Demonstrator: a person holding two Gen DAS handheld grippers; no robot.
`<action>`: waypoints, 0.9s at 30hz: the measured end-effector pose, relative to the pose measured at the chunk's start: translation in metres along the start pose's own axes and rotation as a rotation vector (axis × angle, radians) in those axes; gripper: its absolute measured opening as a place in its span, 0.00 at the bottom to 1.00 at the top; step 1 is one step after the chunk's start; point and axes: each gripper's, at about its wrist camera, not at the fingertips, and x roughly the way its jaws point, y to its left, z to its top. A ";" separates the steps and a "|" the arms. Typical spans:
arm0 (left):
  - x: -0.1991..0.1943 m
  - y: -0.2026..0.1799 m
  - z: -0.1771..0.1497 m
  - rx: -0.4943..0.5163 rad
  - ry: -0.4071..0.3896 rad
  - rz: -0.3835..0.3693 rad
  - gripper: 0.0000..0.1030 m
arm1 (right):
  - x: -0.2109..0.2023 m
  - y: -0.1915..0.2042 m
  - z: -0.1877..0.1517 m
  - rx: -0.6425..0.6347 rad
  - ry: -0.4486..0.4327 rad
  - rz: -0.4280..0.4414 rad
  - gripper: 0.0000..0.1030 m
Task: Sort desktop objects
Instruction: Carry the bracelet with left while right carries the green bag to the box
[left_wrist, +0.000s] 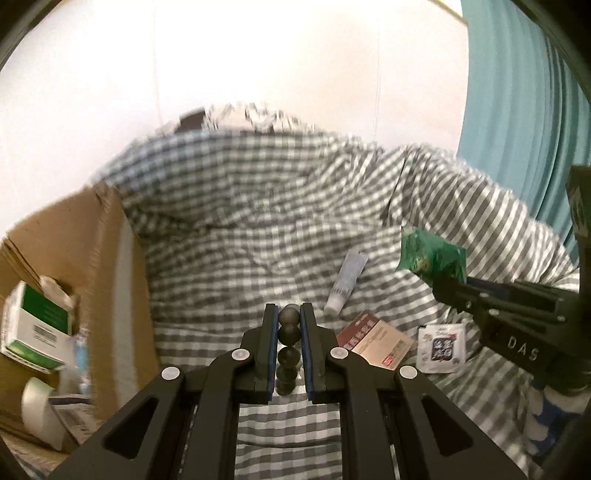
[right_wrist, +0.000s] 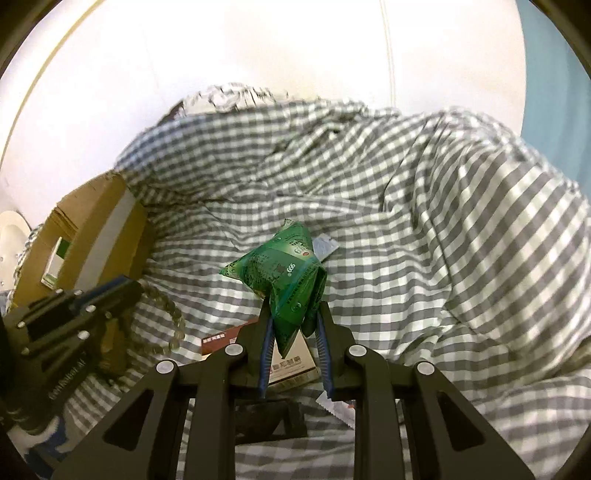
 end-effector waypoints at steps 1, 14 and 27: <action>-0.007 0.000 0.002 0.004 -0.016 0.009 0.11 | -0.006 0.001 0.000 0.004 -0.014 0.003 0.20; -0.111 0.021 0.027 -0.027 -0.207 0.028 0.11 | -0.105 0.035 0.016 -0.008 -0.231 0.013 0.20; -0.190 0.057 0.032 -0.042 -0.339 0.102 0.11 | -0.177 0.099 0.028 -0.058 -0.399 0.041 0.20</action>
